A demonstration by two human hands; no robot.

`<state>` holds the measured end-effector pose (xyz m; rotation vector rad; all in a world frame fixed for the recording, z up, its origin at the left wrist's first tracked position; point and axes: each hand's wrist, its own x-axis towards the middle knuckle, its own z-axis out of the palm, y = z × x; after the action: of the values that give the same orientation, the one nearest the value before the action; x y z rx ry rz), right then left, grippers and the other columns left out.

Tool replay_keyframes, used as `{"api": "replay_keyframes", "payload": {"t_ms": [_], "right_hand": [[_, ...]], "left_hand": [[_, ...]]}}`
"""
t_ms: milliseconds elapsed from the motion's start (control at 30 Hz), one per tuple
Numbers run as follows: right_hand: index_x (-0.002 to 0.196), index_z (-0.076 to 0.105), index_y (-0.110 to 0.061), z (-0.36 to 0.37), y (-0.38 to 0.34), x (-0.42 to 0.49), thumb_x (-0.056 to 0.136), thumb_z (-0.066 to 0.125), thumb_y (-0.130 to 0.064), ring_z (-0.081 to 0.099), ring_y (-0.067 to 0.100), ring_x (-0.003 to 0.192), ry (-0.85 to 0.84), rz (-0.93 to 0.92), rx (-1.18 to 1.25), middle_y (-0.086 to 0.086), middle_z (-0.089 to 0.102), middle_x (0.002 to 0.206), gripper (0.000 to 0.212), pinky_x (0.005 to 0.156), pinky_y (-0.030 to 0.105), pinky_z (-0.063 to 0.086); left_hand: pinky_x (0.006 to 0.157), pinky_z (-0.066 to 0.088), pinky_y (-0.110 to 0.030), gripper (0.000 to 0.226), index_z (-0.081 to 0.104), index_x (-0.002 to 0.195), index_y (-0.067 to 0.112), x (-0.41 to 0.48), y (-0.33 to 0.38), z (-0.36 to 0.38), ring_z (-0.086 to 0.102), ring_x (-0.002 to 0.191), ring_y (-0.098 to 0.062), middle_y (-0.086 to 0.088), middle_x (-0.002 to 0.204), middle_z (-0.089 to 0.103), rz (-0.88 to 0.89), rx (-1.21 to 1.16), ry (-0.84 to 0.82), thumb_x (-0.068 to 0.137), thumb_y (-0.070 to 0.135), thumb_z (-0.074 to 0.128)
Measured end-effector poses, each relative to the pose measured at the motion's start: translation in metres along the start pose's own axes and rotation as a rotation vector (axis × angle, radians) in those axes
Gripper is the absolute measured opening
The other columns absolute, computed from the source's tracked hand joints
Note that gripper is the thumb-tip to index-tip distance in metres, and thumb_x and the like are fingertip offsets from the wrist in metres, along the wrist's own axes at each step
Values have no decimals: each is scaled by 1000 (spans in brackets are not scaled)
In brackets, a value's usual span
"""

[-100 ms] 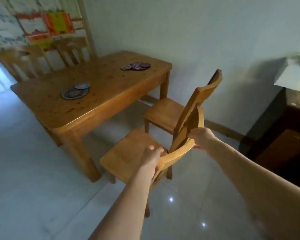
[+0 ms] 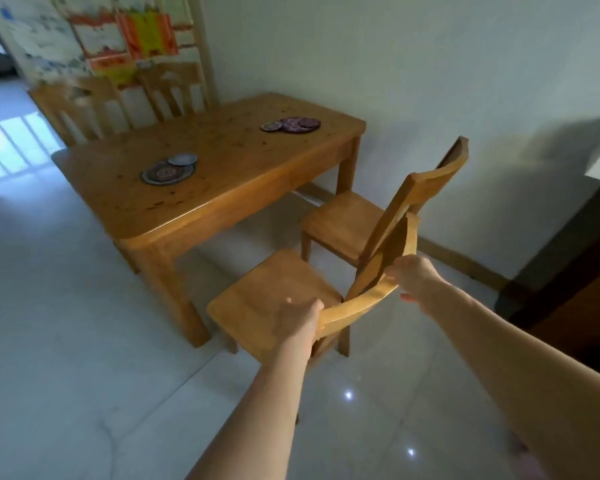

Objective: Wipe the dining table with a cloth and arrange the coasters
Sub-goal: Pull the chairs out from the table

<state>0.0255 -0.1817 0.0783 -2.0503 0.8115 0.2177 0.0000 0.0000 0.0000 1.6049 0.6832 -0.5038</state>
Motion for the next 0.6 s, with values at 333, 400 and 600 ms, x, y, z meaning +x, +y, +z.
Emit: {"api": "replay_keyframes", "payload": {"t_ms": [333,400,600], "right_hand": [[122,48,-8,6,14,43,95,60,-20,70,38,78,-211,242,309,16,56,94,31,62,45,61],[100,51,-6,7,15,46,97,57,-18,70,40,84,-244,228,307,15,52,82,14,78,47,60],[98,54,-5,27,9,52,90,67,-33,68,43,87,-455,263,423,23,63,106,32,73,53,59]], "left_hand": [[95,52,-48,40,52,120,-1,-15,5,30,51,100,-38,-21,96,50,-282,-835,7,89,19,67],[94,52,-49,31,53,110,-3,-11,2,24,54,99,-37,-21,96,53,-261,-836,14,89,15,66],[91,52,-54,26,52,107,3,4,4,-23,52,106,-39,-22,106,50,-203,-830,132,86,7,66]]}}
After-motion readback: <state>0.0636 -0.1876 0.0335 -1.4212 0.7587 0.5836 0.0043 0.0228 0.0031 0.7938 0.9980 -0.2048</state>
